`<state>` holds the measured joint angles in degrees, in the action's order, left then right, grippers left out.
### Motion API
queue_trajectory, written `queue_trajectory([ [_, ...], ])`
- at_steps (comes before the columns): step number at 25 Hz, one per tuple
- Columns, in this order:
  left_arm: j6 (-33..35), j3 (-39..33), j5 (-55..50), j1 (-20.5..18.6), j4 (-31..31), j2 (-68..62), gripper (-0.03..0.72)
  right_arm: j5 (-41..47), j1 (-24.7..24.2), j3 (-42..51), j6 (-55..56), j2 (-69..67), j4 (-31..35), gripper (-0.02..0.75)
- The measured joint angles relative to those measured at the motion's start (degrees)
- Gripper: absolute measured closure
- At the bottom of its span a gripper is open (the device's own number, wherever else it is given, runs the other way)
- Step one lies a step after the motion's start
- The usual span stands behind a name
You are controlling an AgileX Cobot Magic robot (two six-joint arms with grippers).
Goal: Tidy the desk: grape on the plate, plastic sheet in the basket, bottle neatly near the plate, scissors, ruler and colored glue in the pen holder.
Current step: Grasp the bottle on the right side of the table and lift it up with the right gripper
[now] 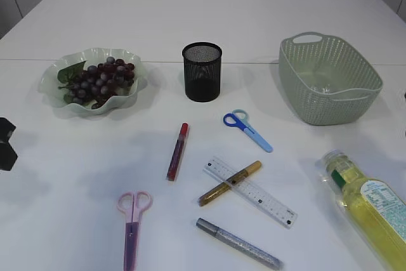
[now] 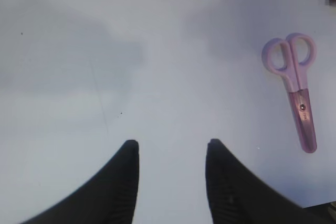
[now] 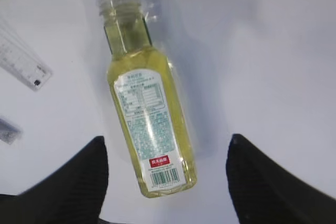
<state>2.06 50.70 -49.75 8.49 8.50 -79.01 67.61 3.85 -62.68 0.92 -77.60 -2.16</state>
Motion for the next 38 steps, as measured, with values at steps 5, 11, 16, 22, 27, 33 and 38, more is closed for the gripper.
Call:
queue_trajectory([
  [5, 0.0, 0.0, 0.7, 0.0, 0.0, 0.0, 0.378, -2.5, -0.5, 8.0, -2.2, 3.7, 1.7, 0.193],
  [11, 0.0, 0.0, 1.6, 0.0, 1.6, 0.0, 0.379, -4.3, 2.3, 14.2, -6.4, 3.7, 1.6, 0.192],
  [16, 0.0, 0.0, 2.7, 0.0, 2.4, 0.0, 0.379, -8.5, 3.5, 18.3, -9.9, 3.8, 1.1, 0.143],
  [22, 0.0, 0.0, 2.9, 0.0, 2.5, 0.0, 0.379, -11.6, 3.5, 20.3, -10.1, 3.5, -0.8, 0.106],
  [27, 0.0, 0.0, 3.2, 0.0, 2.5, 0.0, 0.379, -17.7, 3.5, 20.3, -10.2, 2.4, 0.0, 0.103],
  [33, 0.0, 0.0, 3.6, 0.0, 2.6, 0.0, 0.379, -19.1, 3.5, 19.3, -10.2, -4.9, 0.6, 0.102],
  [38, 0.0, 0.0, 3.6, 0.0, 2.6, 0.0, 0.379, -19.9, 3.5, 16.3, -10.1, -10.8, 0.8, 0.101],
])
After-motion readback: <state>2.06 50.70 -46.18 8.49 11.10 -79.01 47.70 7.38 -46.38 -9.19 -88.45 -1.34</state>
